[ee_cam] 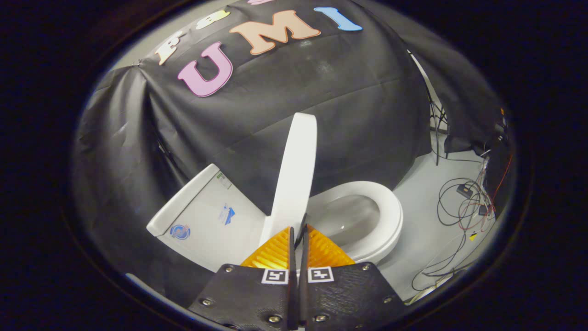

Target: Open the toilet lid.

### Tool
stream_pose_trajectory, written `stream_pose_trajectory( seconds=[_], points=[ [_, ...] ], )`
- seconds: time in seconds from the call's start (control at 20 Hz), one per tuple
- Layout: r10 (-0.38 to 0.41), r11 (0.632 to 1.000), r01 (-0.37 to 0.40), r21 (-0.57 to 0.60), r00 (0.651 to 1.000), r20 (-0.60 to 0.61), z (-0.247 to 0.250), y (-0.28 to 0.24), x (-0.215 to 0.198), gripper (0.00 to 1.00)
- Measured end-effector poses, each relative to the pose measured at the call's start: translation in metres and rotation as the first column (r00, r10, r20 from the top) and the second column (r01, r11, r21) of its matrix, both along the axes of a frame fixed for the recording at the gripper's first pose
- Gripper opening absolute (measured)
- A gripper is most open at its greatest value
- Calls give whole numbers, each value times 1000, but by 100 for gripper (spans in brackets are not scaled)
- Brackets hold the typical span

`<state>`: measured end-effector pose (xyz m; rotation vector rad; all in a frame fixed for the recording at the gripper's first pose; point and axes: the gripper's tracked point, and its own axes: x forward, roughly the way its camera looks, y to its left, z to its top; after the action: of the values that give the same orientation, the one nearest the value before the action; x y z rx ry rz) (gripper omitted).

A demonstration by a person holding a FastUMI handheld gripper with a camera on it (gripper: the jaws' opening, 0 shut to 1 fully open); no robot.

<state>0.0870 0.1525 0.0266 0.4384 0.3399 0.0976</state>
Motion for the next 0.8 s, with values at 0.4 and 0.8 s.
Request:
stream_pose_trajectory(
  seconds=[0.4, 0.8],
  points=[
    [11, 999, -10, -53, 1000, 23, 11, 11, -3, 1],
    [32, 992, -24, -124, 997, 66, 23, 29, -5, 1]
  ],
)
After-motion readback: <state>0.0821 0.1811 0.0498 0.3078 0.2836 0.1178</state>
